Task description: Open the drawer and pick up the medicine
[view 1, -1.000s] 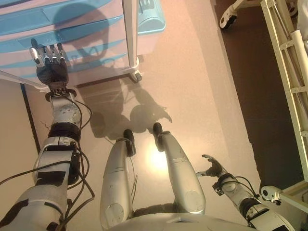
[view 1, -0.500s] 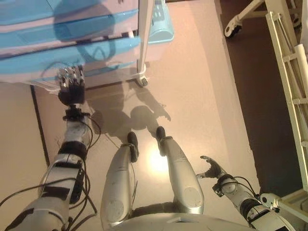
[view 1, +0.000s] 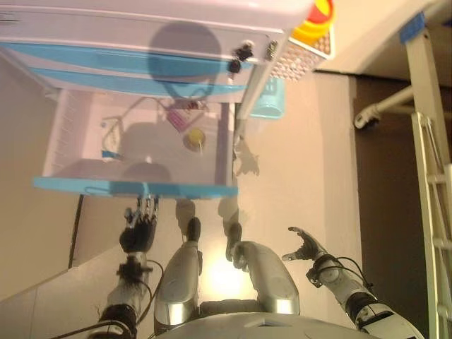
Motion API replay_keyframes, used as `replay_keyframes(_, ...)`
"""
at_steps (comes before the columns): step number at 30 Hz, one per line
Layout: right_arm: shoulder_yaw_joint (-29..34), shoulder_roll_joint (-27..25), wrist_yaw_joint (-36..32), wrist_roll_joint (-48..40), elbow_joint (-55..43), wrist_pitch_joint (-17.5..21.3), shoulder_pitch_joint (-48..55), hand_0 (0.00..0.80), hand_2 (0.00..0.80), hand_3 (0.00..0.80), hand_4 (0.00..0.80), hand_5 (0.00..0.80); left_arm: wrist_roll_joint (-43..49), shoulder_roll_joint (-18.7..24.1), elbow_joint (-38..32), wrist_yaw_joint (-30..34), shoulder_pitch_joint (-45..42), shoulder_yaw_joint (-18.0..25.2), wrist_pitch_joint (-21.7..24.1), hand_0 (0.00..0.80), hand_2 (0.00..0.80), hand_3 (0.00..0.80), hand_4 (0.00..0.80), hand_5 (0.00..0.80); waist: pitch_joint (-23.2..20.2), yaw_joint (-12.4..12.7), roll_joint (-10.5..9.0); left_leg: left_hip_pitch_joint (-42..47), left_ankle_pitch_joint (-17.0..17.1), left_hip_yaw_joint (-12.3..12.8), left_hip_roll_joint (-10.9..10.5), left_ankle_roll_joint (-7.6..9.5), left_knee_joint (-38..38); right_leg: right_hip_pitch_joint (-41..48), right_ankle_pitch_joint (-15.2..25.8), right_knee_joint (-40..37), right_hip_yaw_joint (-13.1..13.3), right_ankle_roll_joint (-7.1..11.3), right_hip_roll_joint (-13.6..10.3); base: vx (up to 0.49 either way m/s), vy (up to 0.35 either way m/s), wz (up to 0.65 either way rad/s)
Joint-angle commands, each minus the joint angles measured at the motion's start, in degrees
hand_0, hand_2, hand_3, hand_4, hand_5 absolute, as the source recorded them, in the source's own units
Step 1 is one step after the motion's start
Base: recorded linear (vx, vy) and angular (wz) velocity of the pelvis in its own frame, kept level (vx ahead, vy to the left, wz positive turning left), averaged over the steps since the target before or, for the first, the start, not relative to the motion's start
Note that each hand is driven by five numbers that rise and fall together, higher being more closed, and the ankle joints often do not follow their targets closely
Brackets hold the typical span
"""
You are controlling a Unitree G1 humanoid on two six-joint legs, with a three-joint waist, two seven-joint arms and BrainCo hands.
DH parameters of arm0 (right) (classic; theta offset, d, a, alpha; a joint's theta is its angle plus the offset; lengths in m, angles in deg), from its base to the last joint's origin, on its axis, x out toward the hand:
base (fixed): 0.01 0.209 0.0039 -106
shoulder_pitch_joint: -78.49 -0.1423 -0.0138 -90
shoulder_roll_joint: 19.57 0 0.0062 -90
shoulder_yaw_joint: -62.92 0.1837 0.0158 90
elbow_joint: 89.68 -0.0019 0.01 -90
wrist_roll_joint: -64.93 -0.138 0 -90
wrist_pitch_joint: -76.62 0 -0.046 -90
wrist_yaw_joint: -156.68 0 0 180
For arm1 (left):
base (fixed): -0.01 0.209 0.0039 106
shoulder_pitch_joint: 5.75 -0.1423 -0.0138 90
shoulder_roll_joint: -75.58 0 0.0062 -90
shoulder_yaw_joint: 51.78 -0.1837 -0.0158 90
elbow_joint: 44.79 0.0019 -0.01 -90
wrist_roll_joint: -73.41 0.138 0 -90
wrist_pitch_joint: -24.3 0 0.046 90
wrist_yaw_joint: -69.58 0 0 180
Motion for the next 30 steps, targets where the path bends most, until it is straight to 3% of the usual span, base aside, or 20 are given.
replay_keyframes(1, 0.15, -4.59, -1.30, 1.87, 5.18, 1.79, 5.47, 0.000, 0.000, 0.000, 0.000, 0.000, 1.63, 1.93, 0.41, 11.06, -1.97, 8.96, -1.76, 0.800, 0.800, 0.800, 0.800, 0.800, -15.09, 2.57, 4.12, -3.54, -3.94, 0.73, -1.91, 0.05, 2.48, 1.50, 0.21, -4.01, -0.71, 1.65, -1.40, -0.012, -0.094, 0.45)
replay_keyframes(9, 2.87, -5.81, -1.92, -2.67, 7.39, 2.68, 3.68, 0.000, 0.000, 0.000, 0.000, 0.000, 13.80, 0.75, 7.21, 3.14, -4.91, 7.88, -3.74, 0.800, 0.800, 0.800, 0.800, 0.800, -17.05, 4.41, 3.92, -2.04, -3.31, -1.14, -2.25, -0.34, 0.52, 3.73, 0.34, -6.17, -3.01, 1.25, -1.37, -0.012, -0.048, 0.37)
replay_keyframes(13, 4.87, -6.26, -1.27, -5.27, 7.13, 5.91, 3.52, 0.000, 0.000, 0.000, 0.000, 0.000, 17.60, 0.64, 7.11, -0.74, -5.22, 5.70, -1.84, 0.800, 0.800, 0.800, 0.800, 0.800, -18.29, 4.62, 3.89, -1.21, -3.35, -1.52, -2.42, -0.07, -0.18, 4.34, 0.52, -6.67, -3.16, 1.26, -1.31, 0.014, -0.008, 0.16)
replay_keyframes(14, 4.96, -7.12, 0.21, -6.05, 5.67, 8.44, 3.31, 0.000, 0.000, 0.000, 0.000, 0.000, 17.64, 0.87, 6.13, -5.05, -5.09, 4.50, 0.52, 0.530, 0.530, 0.530, 0.530, 0.530, -18.65, 4.57, 3.84, -0.92, -3.49, -1.59, -2.57, 0.22, -0.27, 4.58, 0.67, -6.88, -3.02, 1.29, -1.27, 0.014, 0.001, 0.05)
replay_keyframes(15, 4.95, -7.69, 0.63, -7.56, 4.24, 9.12, 3.04, 0.000, 0.000, 0.000, 0.000, 0.000, 19.00, 1.12, 5.61, -8.10, -4.97, 3.86, 2.28, 0.000, 0.000, 0.000, 0.000, 0.000, -18.80, 4.46, 3.78, -0.74, -3.59, -1.56, -2.64, 0.42, -0.29, 4.68, 0.73, -6.89, -2.90, 1.29, -1.26, 0.000, 0.000, 0.00)
replay_keyframes(20, 5.64, -11.00, 5.81, -9.71, -8.71, 11.85, 1.57, 0.000, 0.000, 0.000, 0.000, 0.000, 29.20, 2.04, 7.23, -28.07, -3.48, 2.45, 15.58, 0.000, 0.000, 0.000, 0.000, 0.000, -19.80, 3.22, 3.61, 0.50, -4.13, -1.00, -2.63, 1.36, -1.01, 4.96, 0.58, -6.94, -1.76, 1.28, -1.14, 0.003, 0.009, 0.00)
replay_keyframes(21, 5.68, -12.11, 9.65, -6.66, -12.72, 13.62, 1.39, 0.000, 0.000, 0.000, 0.000, 0.000, 35.58, 2.29, 8.69, -35.39, -3.16, 2.69, 19.25, 0.000, 0.000, 0.000, 0.000, 0.000, -19.98, 2.86, 3.55, 0.90, -4.37, -0.83, -2.64, 1.58, -1.20, 5.09, 0.40, -6.90, -1.46, 1.33, -1.19, 0.015, 0.053, 0.01)
replay_keyframes(24, 5.19, -15.14, 14.10, -0.38, -28.27, 13.35, 0.91, 0.000, 0.000, 0.000, 0.000, 0.000, 53.04, 2.82, 11.82, -48.03, -3.58, 3.53, 25.56, 0.000, 0.000, 0.000, 0.000, 0.000, -20.64, 1.75, 3.56, 1.57, -4.68, -0.09, -2.54, 1.93, -1.98, 4.94, 0.30, -7.02, -0.76, 1.61, -1.27, 0.000, 0.070, -0.02)
replay_keyframes(30, 5.17, -19.41, 13.44, 9.24, -47.66, 22.10, 0.26, 0.000, 0.000, 0.000, 0.000, 0.000, 73.97, 2.89, 11.92, -57.65, -6.06, 0.18, 25.77, 0.000, 0.000, 0.000, 0.000, 0.000, -21.29, 1.38, 3.85, 2.06, -4.26, 0.90, -2.23, 1.93, -3.57, 4.44, 0.88, -7.71, -0.12, 2.55, -1.44, -0.030, 0.067, -0.10)
